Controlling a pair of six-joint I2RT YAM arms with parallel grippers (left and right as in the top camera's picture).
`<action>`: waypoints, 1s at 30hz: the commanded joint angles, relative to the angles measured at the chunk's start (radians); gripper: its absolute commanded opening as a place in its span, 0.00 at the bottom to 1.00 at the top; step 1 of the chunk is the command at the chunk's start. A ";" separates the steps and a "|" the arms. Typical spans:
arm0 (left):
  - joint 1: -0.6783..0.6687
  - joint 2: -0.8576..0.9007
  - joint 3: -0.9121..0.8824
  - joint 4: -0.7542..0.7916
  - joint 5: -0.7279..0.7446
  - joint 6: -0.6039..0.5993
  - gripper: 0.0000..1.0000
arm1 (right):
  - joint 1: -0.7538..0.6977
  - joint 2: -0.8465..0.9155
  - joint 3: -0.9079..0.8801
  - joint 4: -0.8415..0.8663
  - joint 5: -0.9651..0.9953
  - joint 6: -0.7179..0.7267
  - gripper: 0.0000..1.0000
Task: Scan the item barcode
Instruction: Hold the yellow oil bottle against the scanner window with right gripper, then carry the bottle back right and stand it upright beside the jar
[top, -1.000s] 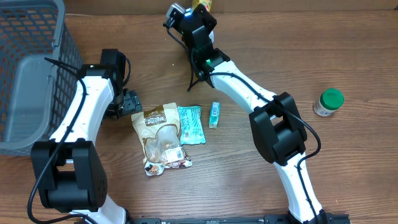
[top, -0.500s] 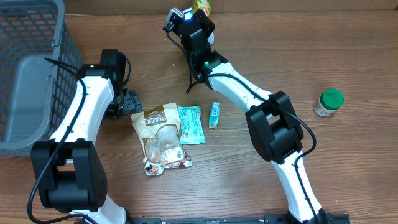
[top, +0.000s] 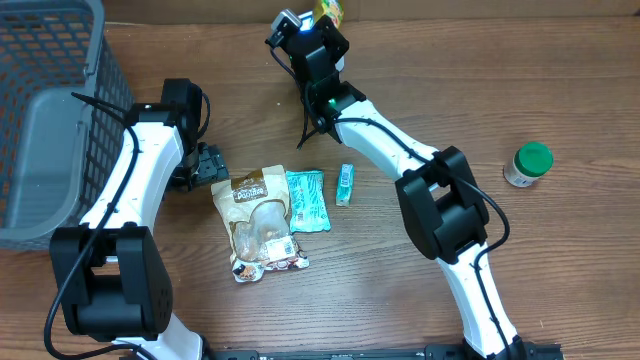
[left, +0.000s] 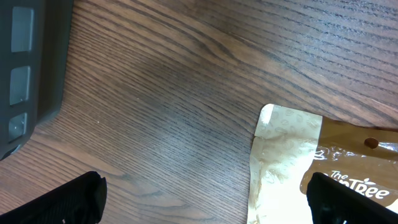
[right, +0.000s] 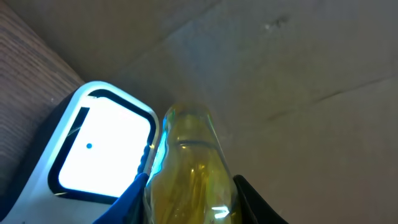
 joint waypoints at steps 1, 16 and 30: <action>0.003 0.011 0.000 0.001 -0.020 -0.007 1.00 | 0.005 -0.157 0.027 -0.015 0.020 0.145 0.04; 0.003 0.011 0.000 0.001 -0.020 -0.007 1.00 | -0.047 -0.420 0.027 -0.719 -0.119 0.772 0.04; 0.003 0.011 0.000 0.001 -0.020 -0.007 1.00 | -0.290 -0.456 -0.027 -1.326 -0.491 1.061 0.04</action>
